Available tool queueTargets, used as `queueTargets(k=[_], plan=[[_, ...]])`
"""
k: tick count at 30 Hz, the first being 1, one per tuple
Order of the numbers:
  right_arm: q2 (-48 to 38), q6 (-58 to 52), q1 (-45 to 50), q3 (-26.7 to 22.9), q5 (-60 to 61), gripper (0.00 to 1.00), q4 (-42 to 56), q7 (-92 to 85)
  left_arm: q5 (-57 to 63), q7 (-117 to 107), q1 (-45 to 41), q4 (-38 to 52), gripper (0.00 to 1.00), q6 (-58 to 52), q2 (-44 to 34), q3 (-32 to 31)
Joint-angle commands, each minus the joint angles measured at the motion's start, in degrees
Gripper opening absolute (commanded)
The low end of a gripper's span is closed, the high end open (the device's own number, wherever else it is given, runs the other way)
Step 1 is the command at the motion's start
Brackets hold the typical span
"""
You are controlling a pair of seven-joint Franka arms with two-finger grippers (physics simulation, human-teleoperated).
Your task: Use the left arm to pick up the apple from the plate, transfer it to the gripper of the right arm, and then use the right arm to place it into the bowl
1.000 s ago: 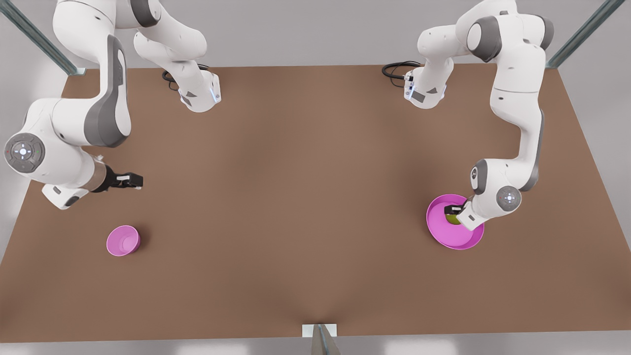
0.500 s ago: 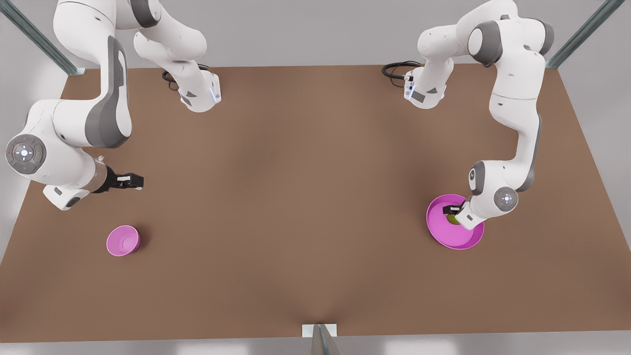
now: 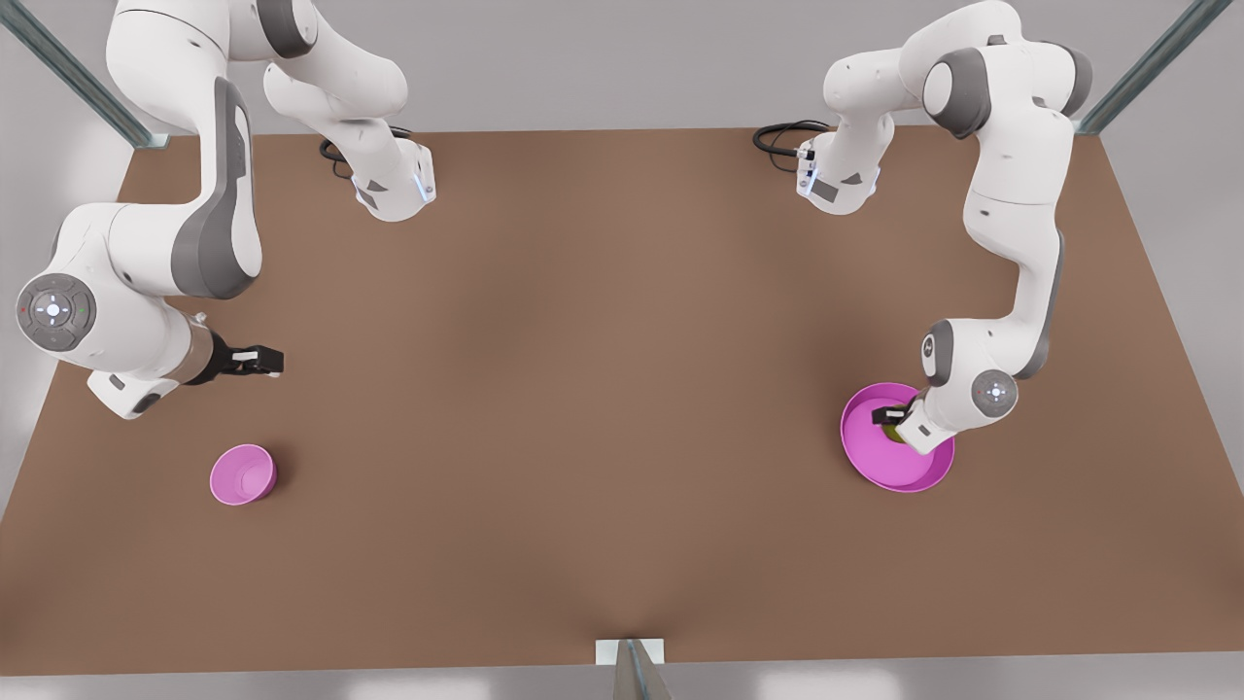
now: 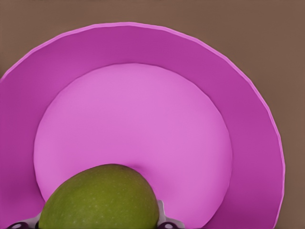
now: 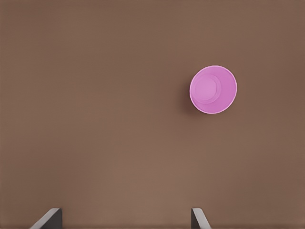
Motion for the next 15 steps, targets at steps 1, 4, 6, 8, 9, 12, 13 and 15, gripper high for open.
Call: queueTargets(k=[1, 4, 6, 8, 9, 12, 13, 15], plan=[[-0.07, -0.09, 0.07, -0.01, 0.01, 1.0, 0.04, -0.07, 0.04, -0.38, 0.05, -0.28, 0.94, 0.7, -0.04, -0.03], [-0.07, -0.18, -0.01, 0.0, -0.08, 1.0, 0.04, -0.07, 0.04, -0.38, 0.05, -0.54, 0.94, 0.61, -0.04, -0.03], [-0.07, -0.09, -0.02, -0.01, -0.08, 1.0, 0.04, -0.07, 0.13, -0.38, 0.05, -0.37, 0.94, 0.52, -0.48, -0.03], [0.02, 0.0, -0.02, -0.01, -0.17, 1.0, 0.04, -0.07, 0.13, -0.29, 0.13, -0.19, 0.94, 0.52, -0.92, -0.03], [0.02, 0.0, -0.02, -0.01, -0.17, 1.0, 0.04, -0.07, 0.13, -0.38, 0.13, -0.19, 0.94, 0.52, -1.01, -0.03], [0.02, 0.09, -0.02, -0.01, -0.17, 1.0, 0.04, -0.07, -3.21, -0.2, 0.13, -0.1, 0.94, 0.52, -1.72, -0.2], [0.02, 0.09, -0.02, -0.01, -0.26, 1.0, 0.04, -0.07, -3.12, -0.2, 0.22, -0.1, 0.94, 0.7, -1.63, -0.2], [0.02, 0.09, -0.1, -0.01, -0.26, 1.0, 0.04, -0.07, -3.12, -0.2, 0.13, -0.1, 0.94, 0.87, -1.36, -0.2]])
